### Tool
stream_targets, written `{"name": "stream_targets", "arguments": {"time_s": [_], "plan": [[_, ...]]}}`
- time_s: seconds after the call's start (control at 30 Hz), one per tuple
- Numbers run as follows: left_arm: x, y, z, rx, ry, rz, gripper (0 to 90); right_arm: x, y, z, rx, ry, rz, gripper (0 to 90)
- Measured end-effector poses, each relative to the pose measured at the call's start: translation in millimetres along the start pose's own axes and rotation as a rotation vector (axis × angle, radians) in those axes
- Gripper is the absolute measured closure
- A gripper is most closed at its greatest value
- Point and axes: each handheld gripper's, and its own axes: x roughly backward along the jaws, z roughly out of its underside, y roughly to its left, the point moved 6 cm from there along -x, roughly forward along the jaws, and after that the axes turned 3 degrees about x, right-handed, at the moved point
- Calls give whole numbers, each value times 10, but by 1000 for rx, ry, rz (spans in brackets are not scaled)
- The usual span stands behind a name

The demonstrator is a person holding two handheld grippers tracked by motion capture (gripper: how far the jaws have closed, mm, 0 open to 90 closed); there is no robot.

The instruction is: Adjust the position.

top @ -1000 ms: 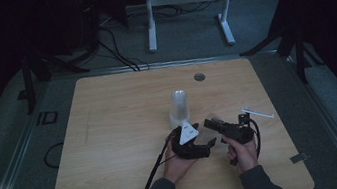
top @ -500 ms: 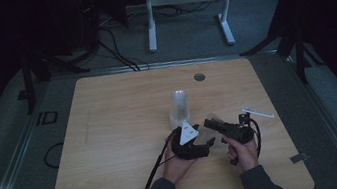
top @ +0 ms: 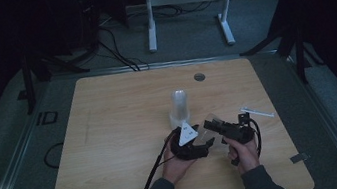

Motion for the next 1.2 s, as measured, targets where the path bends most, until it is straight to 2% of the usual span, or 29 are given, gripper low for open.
{"name": "stream_targets", "arguments": {"time_s": [0.37, 0.8, 1.2], "plan": [[77, 111, -25, 14, 7, -7, 290, 42, 38, 16, 42, 27, -3, 290], [153, 179, -50, 11, 14, -14, 294, 118, -17, 19, 45, 30, 12, 295], [238, 224, -78, -17, 30, -4, 294, 164, -54, 34, 112, 61, 75, 327]]}}
